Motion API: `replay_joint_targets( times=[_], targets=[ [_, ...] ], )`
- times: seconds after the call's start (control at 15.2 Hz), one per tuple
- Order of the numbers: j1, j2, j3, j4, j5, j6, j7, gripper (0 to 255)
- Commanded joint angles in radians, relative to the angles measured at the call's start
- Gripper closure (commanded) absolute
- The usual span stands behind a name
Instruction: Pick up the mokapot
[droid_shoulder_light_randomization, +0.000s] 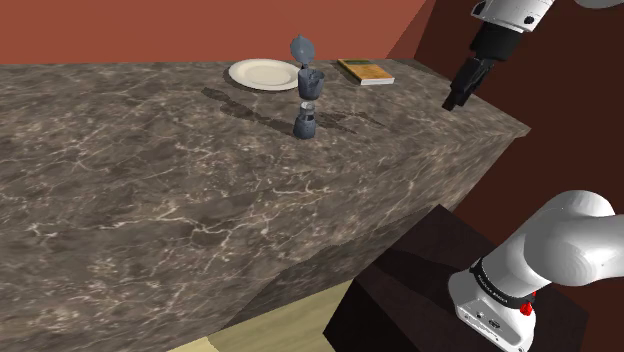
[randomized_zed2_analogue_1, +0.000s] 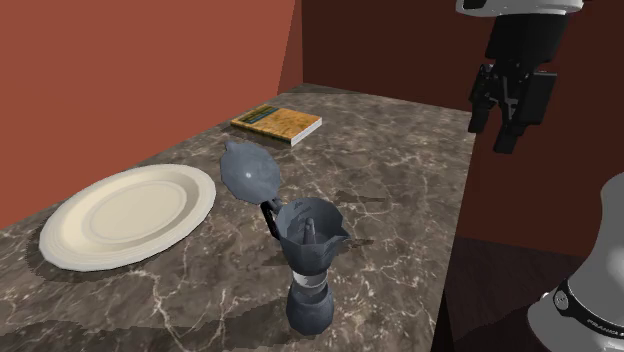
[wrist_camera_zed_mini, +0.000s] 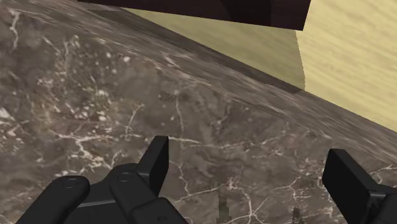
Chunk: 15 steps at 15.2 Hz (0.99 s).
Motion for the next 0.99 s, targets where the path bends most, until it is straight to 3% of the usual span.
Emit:
replay_joint_targets(
  times=[0.0,0.46,0.92],
  targets=[
    [0.000,0.000,0.000,0.000,0.000,0.000,0.000,0],
    [0.037,0.174,0.122,0.150,0.067,0.049,0.157,0],
    [0.062,0.383,0.231,0.360,0.083,0.074,0.315,0]
  ],
)
